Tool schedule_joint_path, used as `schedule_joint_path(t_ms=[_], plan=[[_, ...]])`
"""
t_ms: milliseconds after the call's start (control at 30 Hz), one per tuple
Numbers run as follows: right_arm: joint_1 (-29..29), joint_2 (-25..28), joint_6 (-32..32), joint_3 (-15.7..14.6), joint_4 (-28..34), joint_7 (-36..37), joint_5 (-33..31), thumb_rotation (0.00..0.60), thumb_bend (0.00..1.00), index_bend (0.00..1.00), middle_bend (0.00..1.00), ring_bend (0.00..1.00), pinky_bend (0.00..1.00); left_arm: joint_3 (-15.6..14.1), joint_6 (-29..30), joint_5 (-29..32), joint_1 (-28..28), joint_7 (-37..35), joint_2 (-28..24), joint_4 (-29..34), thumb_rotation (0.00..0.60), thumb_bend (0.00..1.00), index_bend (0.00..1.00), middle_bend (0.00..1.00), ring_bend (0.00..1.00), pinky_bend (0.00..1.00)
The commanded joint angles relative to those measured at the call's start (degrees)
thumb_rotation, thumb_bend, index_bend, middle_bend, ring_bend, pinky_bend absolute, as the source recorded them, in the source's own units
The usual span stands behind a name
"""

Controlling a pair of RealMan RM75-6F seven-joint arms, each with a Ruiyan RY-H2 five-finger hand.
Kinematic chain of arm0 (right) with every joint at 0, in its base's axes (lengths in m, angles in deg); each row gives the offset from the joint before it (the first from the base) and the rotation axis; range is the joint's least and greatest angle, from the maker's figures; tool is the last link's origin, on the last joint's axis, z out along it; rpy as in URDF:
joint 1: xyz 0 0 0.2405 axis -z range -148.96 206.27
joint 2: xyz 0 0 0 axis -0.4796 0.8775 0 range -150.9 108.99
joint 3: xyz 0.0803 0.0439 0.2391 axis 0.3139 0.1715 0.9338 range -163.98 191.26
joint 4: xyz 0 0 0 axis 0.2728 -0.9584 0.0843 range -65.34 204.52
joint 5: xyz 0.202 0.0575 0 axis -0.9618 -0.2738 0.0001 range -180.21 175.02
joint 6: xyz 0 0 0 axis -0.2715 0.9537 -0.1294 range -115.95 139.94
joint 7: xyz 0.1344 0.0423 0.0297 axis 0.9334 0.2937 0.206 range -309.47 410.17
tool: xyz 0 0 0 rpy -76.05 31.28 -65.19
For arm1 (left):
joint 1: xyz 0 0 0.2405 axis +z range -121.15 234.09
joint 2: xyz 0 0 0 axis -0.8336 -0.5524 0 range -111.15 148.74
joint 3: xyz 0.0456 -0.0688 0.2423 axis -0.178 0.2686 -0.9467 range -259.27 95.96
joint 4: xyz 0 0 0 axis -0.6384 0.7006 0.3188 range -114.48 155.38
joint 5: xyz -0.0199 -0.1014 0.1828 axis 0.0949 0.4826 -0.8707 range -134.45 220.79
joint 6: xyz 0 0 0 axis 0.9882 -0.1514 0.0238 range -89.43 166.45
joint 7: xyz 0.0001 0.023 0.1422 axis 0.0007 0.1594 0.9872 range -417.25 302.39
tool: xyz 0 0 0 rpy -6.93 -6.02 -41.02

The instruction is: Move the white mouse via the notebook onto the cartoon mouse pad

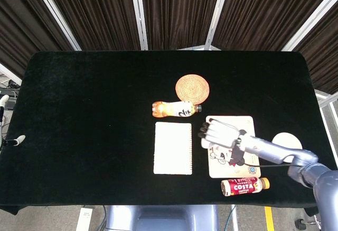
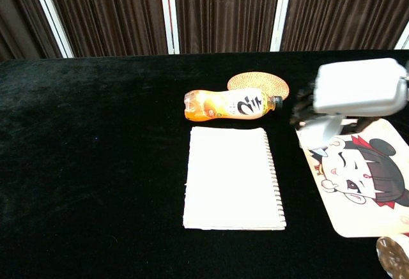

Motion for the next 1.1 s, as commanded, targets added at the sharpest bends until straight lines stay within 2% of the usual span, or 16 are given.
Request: schedule_joint_path(t_ms=[33,200,467,567,633,700,800,1100], plan=[[3.8,-3.29,5.5,-3.93,-10.01,4.98,2.66,0.6,0.5,0.43,0.52,0.37,0.53,-0.06,0.21,-0.03,-0.13,0.57,0.31,0.16,0.6,0.0,0.0,0.0,0.0,0.0],[5.08,-5.02,7.74,-4.33,-13.83,6.93,2.61,0.6,0.47,0.43,0.52,0.37,0.52,-0.13,0.1,0.16,-0.36,1.34,0.74,0.15,0.6,0.0,0.0,0.0,0.0,0.0],[6.39,-8.16,9.61,-5.16,-19.12,9.01,2.53,0.6,0.35,0.43,0.5,0.36,0.48,-0.24,-0.17,0.34,-0.7,2.27,1.29,0.16,0.6,0.0,0.0,0.0,0.0,0.0],[6.7,-8.91,9.42,-5.56,-20.95,8.62,2.49,0.6,0.18,0.38,0.37,0.25,0.35,-0.22,-0.34,0.54,-0.75,2.32,1.36,0.06,0.6,0.0,0.0,0.0,0.0,0.0],[6.81,-9.06,9.14,-5.66,-21.63,8.01,2.36,0.6,0.04,0.27,0.25,0.13,0.23,-0.22,-0.37,0.56,-0.76,2.32,1.37,0.04,0.6,0.0,0.0,0.0,0.0,0.0],[7.03,-9.02,8.65,-5.66,-22.01,7.57,1.93,0.6,0.0,0.21,0.17,0.05,0.14,-0.24,-0.46,0.58,-0.78,2.32,1.38,0.03,0.6,0.0,0.0,0.0,0.0,0.0],[7.24,-8.49,7.64,-5.63,-22.16,6.41,1.3,0.6,0.0,0.18,0.12,0.0,0.08,-0.24,-0.63,0.62,-0.77,2.16,1.3,0.07,0.6,0.0,0.0,0.0,0.0,0.0],[8.48,-3.75,11.36,-5.59,-19.34,2.98,0.58,0.6,0.0,0.18,0.12,0.0,0.07,-0.3,-0.87,-0.08,-0.46,0.88,0.58,0.66,0.6,0.0,0.0,0.0,0.0,0.0]])
